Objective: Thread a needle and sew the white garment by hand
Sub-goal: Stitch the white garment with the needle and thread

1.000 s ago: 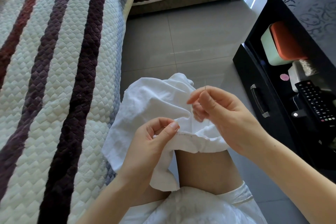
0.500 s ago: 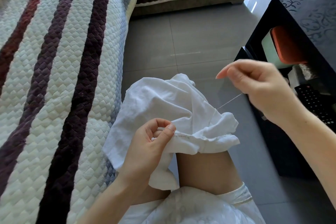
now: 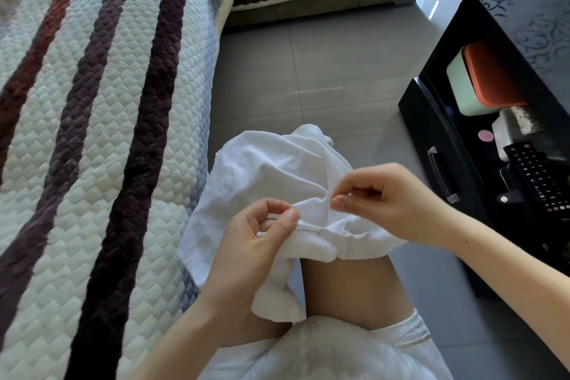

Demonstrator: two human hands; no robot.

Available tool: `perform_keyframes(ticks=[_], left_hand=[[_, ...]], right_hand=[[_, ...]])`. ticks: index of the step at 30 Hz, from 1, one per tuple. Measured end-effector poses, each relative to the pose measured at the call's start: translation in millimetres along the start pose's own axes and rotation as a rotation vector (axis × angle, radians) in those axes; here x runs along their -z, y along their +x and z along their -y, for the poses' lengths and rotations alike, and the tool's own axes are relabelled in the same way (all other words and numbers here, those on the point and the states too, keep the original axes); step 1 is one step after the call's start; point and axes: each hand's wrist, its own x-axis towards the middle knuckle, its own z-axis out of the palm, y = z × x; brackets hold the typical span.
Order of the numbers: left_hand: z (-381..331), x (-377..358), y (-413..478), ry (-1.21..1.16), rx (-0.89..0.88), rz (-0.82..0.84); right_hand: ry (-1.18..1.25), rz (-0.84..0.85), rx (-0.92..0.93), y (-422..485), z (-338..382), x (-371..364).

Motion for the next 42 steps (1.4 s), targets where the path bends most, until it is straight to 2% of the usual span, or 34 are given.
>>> perform_keyframes(ticks=[3, 10, 13, 17, 20, 21, 24, 26, 28, 33, 36, 39, 42], left_hand=[[1, 2, 0, -0.011, 0.021, 0.03], [0, 8, -4, -0.029, -0.004, 0.176], [2, 8, -4, -0.001, 0.004, 0.15], [2, 8, -5, 0.032, -0.005, 0.152], [3, 8, -6, 0.018, 0.013, 0.186], [4, 8, -6, -0.006, 0.028, 0.188], [6, 11, -5, -0.06, 0.054, 0.184], [6, 13, -4, -0.067, 0.061, 0.176], [5, 14, -3, -0.07, 0.063, 0.178], [2, 14, -3, -0.042, 0.051, 0.178], [3, 14, 1, -0.034, 0.062, 0.153], [1, 13, 4, -0.003, 0.064, 0.178], [-2, 12, 6, 0.033, 0.085, 0.212]], right_hand=[[0.011, -0.109, 0.059, 4, 9, 13], [-0.188, -0.287, 0.101, 11, 17, 28], [-0.294, -0.326, 0.163, 14, 16, 28], [-0.473, -0.48, 0.241, 17, 14, 22], [-0.535, -0.529, 0.225, 22, 9, 14], [-0.508, -0.471, 0.183, 23, 8, 11], [-0.308, -0.16, 0.018, 20, 7, 7], [-0.151, -0.094, -0.03, 16, 3, 10], [-0.023, -0.143, -0.039, 15, -5, 17], [-0.213, -0.499, -0.043, 20, -33, 49], [-0.125, -0.56, -0.12, 25, -53, 69], [0.231, -0.54, -0.217, 37, -66, 84], [0.889, -0.66, -0.333, 50, -67, 103]])
